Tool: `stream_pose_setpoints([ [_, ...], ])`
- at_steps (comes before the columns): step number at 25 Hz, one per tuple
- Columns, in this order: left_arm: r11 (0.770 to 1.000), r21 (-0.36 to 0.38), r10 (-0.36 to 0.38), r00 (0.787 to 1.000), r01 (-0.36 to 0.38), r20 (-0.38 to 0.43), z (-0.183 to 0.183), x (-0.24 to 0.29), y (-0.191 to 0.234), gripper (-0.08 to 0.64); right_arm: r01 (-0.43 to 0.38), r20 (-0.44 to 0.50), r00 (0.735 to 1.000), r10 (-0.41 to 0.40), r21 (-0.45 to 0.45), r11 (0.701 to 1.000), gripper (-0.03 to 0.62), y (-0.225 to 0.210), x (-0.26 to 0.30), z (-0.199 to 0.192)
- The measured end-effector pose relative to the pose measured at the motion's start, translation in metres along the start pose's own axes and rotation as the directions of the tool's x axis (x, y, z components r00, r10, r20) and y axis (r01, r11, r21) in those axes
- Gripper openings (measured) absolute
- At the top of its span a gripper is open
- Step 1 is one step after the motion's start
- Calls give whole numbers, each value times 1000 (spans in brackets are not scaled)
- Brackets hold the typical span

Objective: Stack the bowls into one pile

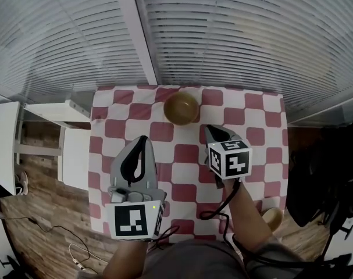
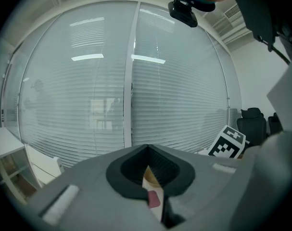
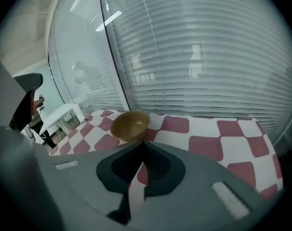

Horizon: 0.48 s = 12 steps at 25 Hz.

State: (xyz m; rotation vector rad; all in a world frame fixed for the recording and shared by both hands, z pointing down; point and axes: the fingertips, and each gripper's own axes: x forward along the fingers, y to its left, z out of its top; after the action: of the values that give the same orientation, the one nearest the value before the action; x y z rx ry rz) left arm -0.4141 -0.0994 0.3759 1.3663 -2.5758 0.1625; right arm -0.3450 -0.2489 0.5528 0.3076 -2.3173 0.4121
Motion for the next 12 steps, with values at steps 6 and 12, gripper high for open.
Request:
stream_pose_setpoints([
  [6,1000,-8,-4,1000,4,-16,-7,9,2,0,1,10,1000,-1,3,1000,26,-1,9,7],
  [12,1000,-17,-3,1000,2,-29,-11,15,5,0,-5,32,999,5,3,1000,28,1,14,19],
])
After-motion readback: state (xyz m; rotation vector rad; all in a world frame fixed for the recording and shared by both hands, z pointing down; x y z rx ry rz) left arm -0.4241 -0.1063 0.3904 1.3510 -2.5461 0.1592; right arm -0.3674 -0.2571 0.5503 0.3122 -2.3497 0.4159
